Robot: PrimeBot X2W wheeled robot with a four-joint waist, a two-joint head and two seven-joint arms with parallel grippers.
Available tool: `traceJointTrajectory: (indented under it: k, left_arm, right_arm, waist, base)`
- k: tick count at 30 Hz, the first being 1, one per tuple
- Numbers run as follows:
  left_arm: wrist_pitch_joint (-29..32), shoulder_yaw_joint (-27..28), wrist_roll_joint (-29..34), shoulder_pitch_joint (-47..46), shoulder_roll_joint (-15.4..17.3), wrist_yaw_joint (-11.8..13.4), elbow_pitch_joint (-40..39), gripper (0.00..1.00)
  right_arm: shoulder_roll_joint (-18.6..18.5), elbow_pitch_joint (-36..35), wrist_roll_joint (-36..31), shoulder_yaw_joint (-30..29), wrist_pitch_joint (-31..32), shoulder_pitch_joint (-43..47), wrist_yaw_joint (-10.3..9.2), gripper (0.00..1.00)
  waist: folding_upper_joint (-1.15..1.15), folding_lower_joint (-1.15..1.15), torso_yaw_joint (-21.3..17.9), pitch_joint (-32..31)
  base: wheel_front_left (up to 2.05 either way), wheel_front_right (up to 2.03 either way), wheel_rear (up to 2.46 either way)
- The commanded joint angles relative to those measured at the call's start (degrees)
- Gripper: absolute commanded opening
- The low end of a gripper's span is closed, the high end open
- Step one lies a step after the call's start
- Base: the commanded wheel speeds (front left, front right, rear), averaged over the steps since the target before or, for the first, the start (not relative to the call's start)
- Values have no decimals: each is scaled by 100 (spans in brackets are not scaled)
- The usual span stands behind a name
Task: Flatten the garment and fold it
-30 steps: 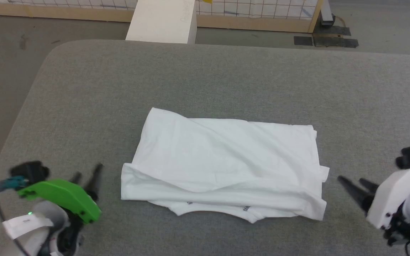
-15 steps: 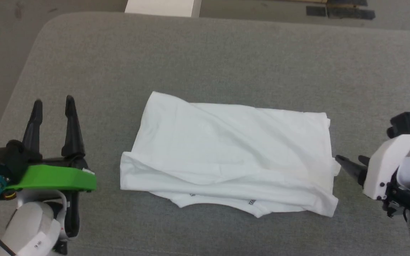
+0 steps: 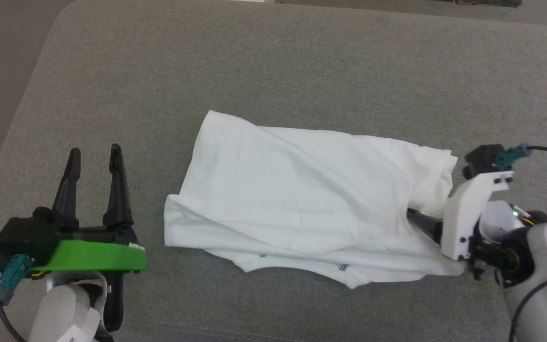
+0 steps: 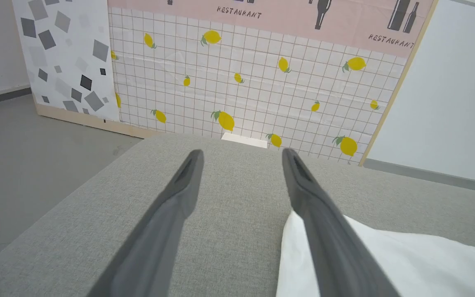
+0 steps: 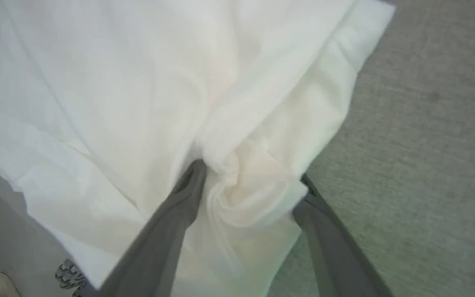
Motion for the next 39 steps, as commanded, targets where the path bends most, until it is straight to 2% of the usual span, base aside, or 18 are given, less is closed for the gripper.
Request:
traceJointTrajectory:
  k: [1,5,6,7,8,19,24,27,31,34,37,39]
  left_arm:
    - [-20,69,91,78,-83,-70,23,100]
    - [-20,269,257,98,-321,-254,120,100]
    - [-20,290,273,96,-342,-271,130,100]
    - [-20,315,289,96,-368,-290,142,100]
    - [-20,332,300,98,-386,-302,153,100]
    - [-20,374,410,158,-502,-363,195,100]
    - [-20,288,426,206,-483,-366,220,100]
    - [-20,246,415,232,-467,-367,230,100]
    - [-20,193,384,254,-459,-367,265,100]
    - [-20,164,353,268,-448,-367,305,100]
    - [-20,157,331,300,-439,-367,342,100]
    - [-20,157,328,337,-436,-367,363,100]
  right_arm:
    - [107,138,70,164,-58,-50,-8,100]
    - [27,464,134,456,-227,-216,-8,100]
    - [-3,512,125,476,-231,-231,-8,43]
    - [-38,556,116,493,-260,-251,-8,11]
    - [-60,587,108,490,-298,-265,-8,0]
    - [-488,862,65,228,-402,-262,-8,0]
    - [-817,990,-196,-296,-337,-228,-8,0]
    - [-1024,1056,-631,-643,-326,-225,-8,0]
    - [-1029,1176,-1261,-1239,-354,-263,-8,0]
    - [-903,1173,-1719,-1562,-306,-292,-8,0]
    - [-799,1023,-1941,-1548,-155,-319,-8,0]
    - [-834,795,-2018,-1314,19,-307,-8,0]
  waist:
    - [0,0,6,-2]
    - [0,0,31,-19]
    - [0,0,31,-25]
    - [0,0,30,-35]
    - [0,0,28,-41]
    - [0,0,-78,-195]
    - [0,0,-122,-256]
    - [0,0,-138,-276]
    - [0,0,-133,-309]
    - [0,0,-128,-353]
    - [0,0,-133,-432]
    - [0,0,-138,-508]
  base:
    - [0,0,0]
    - [0,0,0]
    - [0,0,0]
    - [0,0,0]
    - [0,0,0]
    - [0,0,0]
    - [0,0,0]
    - [0,0,0]
    - [0,0,0]
    - [0,0,0]
    - [0,0,0]
    - [0,0,0]
